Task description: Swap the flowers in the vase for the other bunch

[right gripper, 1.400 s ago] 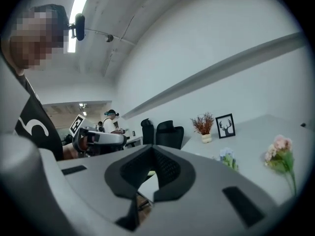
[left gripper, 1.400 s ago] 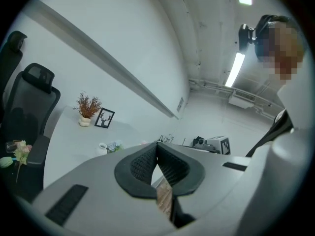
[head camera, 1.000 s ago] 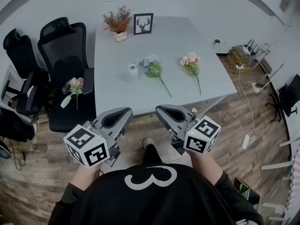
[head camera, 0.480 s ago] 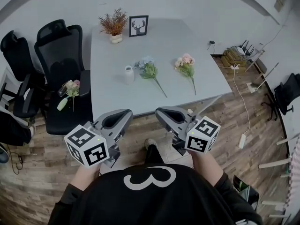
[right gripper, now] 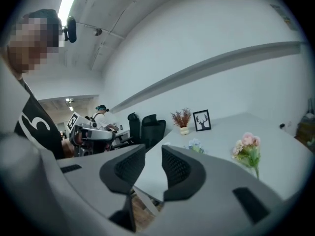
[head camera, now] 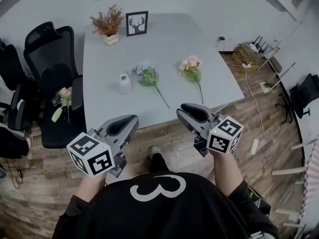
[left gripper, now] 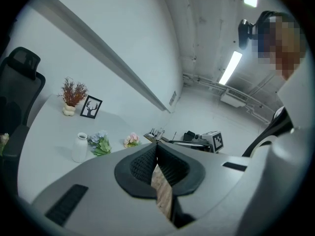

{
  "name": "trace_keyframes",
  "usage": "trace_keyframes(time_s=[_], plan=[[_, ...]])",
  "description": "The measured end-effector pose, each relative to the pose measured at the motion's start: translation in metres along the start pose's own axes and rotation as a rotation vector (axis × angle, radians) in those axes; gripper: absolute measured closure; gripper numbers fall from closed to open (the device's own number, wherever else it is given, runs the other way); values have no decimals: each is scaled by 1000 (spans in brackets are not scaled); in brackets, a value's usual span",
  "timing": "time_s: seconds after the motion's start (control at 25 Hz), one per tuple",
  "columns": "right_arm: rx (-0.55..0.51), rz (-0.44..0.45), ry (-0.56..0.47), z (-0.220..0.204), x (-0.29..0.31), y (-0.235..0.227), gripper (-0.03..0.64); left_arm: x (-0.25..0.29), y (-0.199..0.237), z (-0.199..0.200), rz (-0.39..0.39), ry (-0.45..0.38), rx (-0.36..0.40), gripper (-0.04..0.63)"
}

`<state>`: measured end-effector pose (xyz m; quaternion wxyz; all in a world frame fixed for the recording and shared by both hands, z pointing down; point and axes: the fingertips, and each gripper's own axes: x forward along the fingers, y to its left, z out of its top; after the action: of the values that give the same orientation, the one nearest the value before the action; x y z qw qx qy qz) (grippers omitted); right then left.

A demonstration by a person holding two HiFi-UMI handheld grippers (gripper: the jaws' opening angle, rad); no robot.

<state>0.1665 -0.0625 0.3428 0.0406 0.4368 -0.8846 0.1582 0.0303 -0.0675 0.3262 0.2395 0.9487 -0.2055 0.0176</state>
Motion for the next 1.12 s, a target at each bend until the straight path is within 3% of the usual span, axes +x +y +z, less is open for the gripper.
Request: trace_keyframes(time_s=[0.56, 0.84, 1.12], plan=[[17, -199, 92, 5, 29, -224, 414, 119, 79, 10, 89, 63, -79, 583], [0, -268, 242, -25, 53, -311, 345, 164, 106, 14, 135, 100, -103, 583], [-31, -331, 453, -68, 76, -372, 328, 185, 121, 18, 162, 123, -119, 584]])
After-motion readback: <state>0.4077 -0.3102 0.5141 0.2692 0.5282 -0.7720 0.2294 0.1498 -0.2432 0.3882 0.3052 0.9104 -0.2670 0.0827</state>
